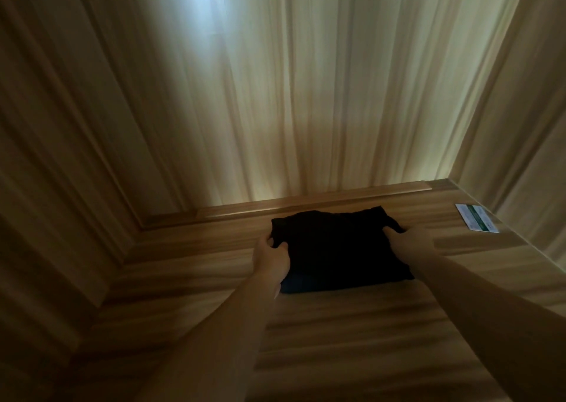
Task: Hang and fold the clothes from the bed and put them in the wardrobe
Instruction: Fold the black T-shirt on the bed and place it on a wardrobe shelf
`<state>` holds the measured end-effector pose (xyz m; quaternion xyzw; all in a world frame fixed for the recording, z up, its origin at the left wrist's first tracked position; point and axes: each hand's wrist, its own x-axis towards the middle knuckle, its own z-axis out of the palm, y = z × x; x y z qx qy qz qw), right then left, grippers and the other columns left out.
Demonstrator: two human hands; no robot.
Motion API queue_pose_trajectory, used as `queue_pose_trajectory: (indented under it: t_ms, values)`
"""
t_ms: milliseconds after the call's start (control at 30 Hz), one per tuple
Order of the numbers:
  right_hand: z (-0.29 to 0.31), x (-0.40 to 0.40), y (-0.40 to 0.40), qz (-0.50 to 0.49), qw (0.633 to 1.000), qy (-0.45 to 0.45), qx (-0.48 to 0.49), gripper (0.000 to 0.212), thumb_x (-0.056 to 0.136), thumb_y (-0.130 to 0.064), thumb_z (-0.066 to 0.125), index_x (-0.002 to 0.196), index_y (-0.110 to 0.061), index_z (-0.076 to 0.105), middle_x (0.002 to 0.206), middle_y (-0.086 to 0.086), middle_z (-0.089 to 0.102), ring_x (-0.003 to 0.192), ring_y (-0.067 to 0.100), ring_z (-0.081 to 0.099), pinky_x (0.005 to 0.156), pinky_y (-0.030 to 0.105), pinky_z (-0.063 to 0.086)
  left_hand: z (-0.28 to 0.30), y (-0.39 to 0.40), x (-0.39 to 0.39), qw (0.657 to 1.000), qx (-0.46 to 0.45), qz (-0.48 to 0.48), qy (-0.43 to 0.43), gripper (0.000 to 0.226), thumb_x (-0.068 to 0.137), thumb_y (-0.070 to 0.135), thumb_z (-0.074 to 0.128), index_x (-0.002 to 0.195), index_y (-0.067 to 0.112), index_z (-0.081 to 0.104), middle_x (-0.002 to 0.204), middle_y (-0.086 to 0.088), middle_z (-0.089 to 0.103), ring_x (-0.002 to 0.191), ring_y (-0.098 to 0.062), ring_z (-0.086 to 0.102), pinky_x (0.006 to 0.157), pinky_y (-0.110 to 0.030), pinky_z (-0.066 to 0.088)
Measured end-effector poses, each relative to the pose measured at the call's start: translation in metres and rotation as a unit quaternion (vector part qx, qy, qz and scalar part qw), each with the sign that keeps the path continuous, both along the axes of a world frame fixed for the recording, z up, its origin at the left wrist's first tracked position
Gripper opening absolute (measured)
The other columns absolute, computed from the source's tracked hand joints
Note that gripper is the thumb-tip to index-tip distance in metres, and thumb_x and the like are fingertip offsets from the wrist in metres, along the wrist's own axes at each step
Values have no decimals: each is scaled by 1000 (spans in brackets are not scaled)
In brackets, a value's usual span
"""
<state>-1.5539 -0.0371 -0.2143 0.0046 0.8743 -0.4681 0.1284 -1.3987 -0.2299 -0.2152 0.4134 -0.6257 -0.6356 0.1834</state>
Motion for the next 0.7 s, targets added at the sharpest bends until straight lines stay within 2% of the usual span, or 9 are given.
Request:
queue_pose_trajectory:
  t_ms: [100,200,267,300,367,433,533,633,700]
  values:
    - [-4,-1,-1,-5,1000,11,16,40,94,-33,59,100,6,63,74,11,56,61,20,50,65,37,46,0,-1,0,1000,-12,-2,-12,44,98,15,52,142,18,44,138,-3,52,116,-26,56,97,-40,50]
    - [1,3,4,-1,998,35,43,40,94,-35,57,84,3,64,70,12,57,62,22,53,63,36,47,4,-2,1,999,-33,-4,-24,41,98,18,54,138,17,45,134,-6,55,113,-27,58,97,-43,50]
    - [12,11,12,39,994,74,75,38,95,-36,53,89,0,65,75,10,62,74,27,61,63,32,45,11,1,5,990,-124,-32,-51,41,97,24,53,137,18,45,130,-6,56,111,-26,57,95,-43,51]
    - [21,17,19,65,988,105,92,36,95,-35,53,100,-2,64,86,10,66,85,29,63,68,32,44,15,3,8,973,-208,-63,-72,42,97,26,52,137,18,45,130,-5,57,112,-24,57,96,-43,50]
    - [40,33,36,108,969,181,131,38,95,-36,54,119,-7,59,109,11,66,102,29,60,78,31,42,25,14,13,917,-365,-131,-94,45,96,29,52,140,20,45,132,-3,55,118,-22,53,99,-42,47]
    - [62,51,55,120,940,244,206,42,94,-42,53,129,-18,54,126,3,60,115,23,54,87,33,40,40,31,17,863,-452,-202,-98,48,95,32,51,142,24,42,138,0,50,126,-21,45,105,-40,42]
    - [95,81,90,118,914,277,270,48,92,-48,51,136,-29,48,139,-5,48,130,16,42,101,32,37,71,65,25,794,-529,-280,-104,48,95,36,50,141,30,42,142,4,46,132,-20,39,107,-41,38]
    - [121,116,129,134,918,275,252,54,92,-44,52,141,-23,43,144,-1,44,131,20,44,104,34,39,105,105,46,781,-539,-306,-83,46,94,36,51,139,31,44,143,5,46,133,-19,40,107,-43,39]
    - [135,144,157,118,922,281,238,56,92,-44,52,142,-21,43,142,1,46,126,21,49,99,32,42,124,132,66,766,-547,-333,-65,46,94,35,52,140,31,44,144,4,45,133,-20,39,107,-44,38]
